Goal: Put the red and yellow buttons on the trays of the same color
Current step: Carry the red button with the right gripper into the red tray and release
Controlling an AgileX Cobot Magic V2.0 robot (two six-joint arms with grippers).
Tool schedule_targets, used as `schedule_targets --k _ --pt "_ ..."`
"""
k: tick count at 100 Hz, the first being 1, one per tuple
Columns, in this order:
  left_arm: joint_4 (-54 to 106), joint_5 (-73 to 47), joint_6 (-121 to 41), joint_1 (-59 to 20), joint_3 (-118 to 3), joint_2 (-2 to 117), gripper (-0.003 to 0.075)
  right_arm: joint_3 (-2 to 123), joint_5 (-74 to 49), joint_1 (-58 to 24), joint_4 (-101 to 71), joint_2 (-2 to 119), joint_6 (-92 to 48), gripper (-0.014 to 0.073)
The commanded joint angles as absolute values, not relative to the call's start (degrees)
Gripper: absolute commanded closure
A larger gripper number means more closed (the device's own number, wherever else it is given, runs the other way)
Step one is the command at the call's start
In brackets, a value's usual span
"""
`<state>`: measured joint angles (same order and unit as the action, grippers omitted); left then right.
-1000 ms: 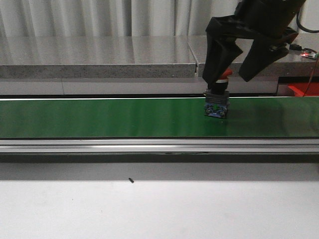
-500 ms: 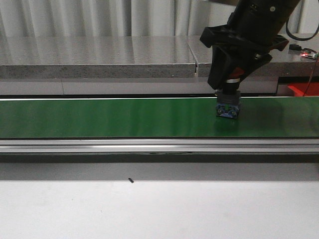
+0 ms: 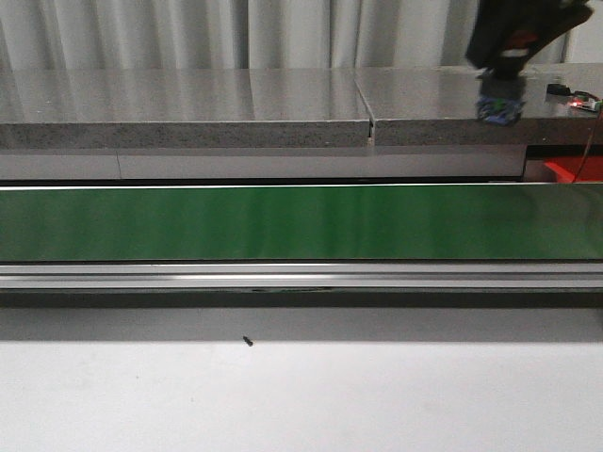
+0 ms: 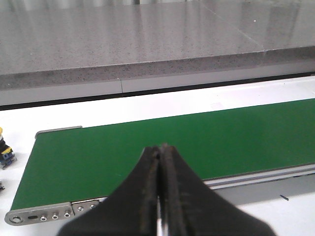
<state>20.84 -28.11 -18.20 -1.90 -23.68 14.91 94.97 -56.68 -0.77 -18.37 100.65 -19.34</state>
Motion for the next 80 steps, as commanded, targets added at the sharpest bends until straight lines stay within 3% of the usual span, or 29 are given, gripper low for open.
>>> schedule_targets --k 1,42,80 --pt "22.03 -23.55 -17.84 -2.32 -25.26 15.41 0.0741 98.91 -55.90 5.44 -19.36 97.27 -19.07 0.0417" --pt "22.03 -23.55 -17.84 -2.32 -25.26 15.41 0.0741 99.90 -54.08 27.77 -21.93 100.53 -18.83 0.0417" --pt "22.03 -23.55 -17.84 -2.32 -25.26 15.41 0.0741 99.90 -47.12 31.28 -23.49 110.68 -18.89 0.0417"
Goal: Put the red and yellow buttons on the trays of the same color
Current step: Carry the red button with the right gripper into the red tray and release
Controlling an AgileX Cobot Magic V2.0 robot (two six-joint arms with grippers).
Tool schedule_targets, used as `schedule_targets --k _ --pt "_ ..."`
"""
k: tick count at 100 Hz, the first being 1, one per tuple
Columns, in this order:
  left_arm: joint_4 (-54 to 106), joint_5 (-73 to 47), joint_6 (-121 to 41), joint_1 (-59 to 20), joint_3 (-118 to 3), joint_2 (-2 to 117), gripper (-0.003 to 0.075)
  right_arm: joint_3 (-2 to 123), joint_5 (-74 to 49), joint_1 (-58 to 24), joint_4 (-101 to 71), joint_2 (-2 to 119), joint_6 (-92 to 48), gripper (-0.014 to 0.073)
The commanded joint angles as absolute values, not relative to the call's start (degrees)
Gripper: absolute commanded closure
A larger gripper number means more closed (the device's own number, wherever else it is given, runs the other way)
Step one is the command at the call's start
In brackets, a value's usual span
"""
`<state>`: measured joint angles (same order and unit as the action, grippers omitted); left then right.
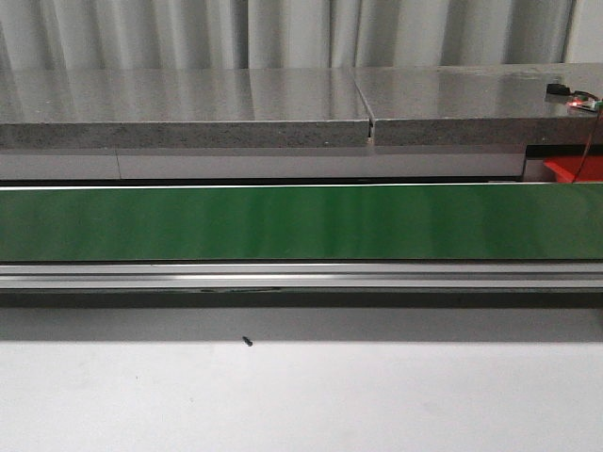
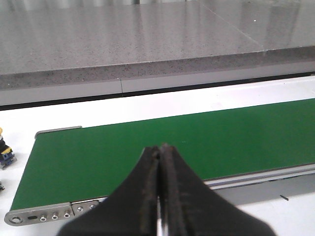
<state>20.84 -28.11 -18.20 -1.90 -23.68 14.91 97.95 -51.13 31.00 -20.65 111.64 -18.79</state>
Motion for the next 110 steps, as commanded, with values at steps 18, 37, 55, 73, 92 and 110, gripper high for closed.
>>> schedule_targets --k 18,37,55,73,92,110 --pt "22.03 -23.55 -17.84 -2.32 -25.26 15.41 0.0741 99.90 -43.86 30.69 -25.13 114.89 -18.89 0.0417" --pt "22.03 -23.55 -17.84 -2.32 -25.26 15.41 0.0741 99.90 -42.58 30.69 -25.25 117.64 -18.89 0.0417" --pt "22.03 -23.55 -17.84 -2.32 -25.26 15.41 0.0741 99.90 -42.44 30.69 -25.25 119.52 -18.89 0.0417" --pt "22.03 -23.55 -17.84 -2.32 -25.26 15.41 0.0741 99.90 -42.93 30.69 -25.25 119.84 -18.89 0.0412" --pt "22.03 -23.55 -17.84 -2.32 -25.26 15.41 0.0741 99.90 -44.89 30.69 -25.25 119.84 -18.89 0.0185" --pt "22.03 -23.55 -17.84 -2.32 -25.26 15.41 0.0741 99.90 -45.52 30.69 -25.25 118.37 -18.89 -0.0032"
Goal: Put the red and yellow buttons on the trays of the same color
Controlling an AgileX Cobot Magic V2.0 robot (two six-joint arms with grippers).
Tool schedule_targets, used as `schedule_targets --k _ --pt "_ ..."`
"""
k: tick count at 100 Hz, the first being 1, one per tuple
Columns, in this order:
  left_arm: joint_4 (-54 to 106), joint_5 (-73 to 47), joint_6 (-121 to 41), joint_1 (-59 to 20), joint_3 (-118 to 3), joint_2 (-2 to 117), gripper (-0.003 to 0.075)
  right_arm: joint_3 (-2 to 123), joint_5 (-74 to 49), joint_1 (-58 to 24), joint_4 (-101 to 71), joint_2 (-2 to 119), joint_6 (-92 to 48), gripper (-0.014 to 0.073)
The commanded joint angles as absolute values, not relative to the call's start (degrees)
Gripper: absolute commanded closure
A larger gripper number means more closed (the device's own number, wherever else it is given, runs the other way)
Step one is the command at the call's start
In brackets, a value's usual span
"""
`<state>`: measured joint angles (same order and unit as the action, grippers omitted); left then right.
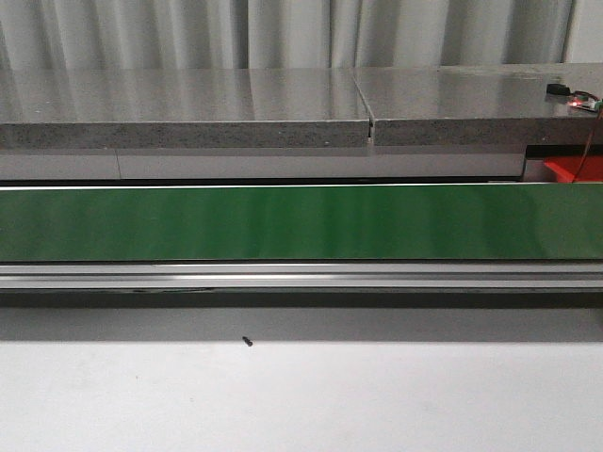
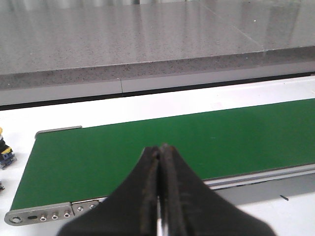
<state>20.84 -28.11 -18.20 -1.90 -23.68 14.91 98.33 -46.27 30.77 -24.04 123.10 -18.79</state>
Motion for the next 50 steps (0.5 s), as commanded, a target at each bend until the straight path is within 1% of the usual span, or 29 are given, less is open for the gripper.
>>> schedule_targets --k 1,33,50 --pt "22.03 -23.55 -17.84 -2.32 -25.26 15.41 0.0741 99.90 -45.52 30.69 -25.25 118.26 -18.89 -0.0034" --pt "22.03 -23.55 -17.84 -2.32 -25.26 15.41 0.0741 99.90 -44.97 30.43 -25.26 109.18 -19.00 -0.0032" --pt "22.03 -23.55 -17.84 -2.32 -25.26 15.41 0.0741 99.61 -44.69 27.96 -25.26 102.32 -19.30 -0.0032"
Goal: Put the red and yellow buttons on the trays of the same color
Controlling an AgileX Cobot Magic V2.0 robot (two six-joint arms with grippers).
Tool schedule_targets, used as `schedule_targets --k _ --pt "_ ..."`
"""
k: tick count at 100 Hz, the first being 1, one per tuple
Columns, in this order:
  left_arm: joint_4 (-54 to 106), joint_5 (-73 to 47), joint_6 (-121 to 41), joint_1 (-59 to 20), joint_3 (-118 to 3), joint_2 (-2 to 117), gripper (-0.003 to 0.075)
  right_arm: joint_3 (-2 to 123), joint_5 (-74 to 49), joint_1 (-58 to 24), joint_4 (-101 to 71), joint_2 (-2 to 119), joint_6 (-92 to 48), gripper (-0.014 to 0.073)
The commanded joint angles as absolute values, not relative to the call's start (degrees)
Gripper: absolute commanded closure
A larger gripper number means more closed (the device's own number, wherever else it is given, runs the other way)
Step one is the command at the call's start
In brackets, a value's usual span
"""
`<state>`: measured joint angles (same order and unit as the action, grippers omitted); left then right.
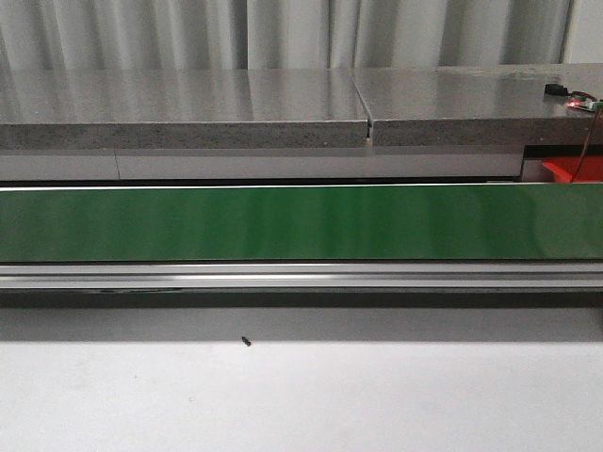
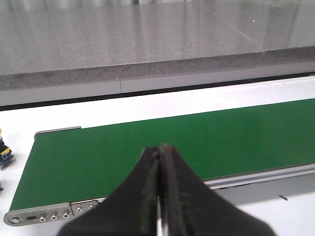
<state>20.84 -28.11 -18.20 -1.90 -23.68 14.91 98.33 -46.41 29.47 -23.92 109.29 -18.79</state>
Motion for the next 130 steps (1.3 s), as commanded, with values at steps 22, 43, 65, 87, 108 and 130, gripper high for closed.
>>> schedule_targets --k 22,43,65,87,108,130 --pt "22.03 -23.55 -17.84 -2.32 -25.26 15.41 0.0741 95.60 -43.11 19.53 -25.17 92.75 -20.65 -0.0029" --pt "22.03 -23.55 -17.84 -2.32 -25.26 15.41 0.0741 81.60 -35.28 10.26 -24.04 80.52 -20.77 -0.0029" --pt "22.03 -23.55 -17.84 -2.32 -25.26 15.41 0.0741 62.09 -26.76 3.36 -23.83 66.73 -21.07 -0.0029" --pt "22.03 -23.55 -17.84 -2.32 -25.26 15.41 0.0741 46.36 -22.46 3.12 -23.79 53.38 -21.07 0.0030" --pt "22.03 -23.55 -17.84 -2.32 -25.26 15.41 0.0741 39.21 -25.77 3.17 -23.66 43.67 -21.07 0.0195" --pt "22.03 -23.55 -17.84 -2.32 -25.26 15.41 0.0741 36.13 -26.67 3.17 -21.52 37.84 -21.07 0.0537"
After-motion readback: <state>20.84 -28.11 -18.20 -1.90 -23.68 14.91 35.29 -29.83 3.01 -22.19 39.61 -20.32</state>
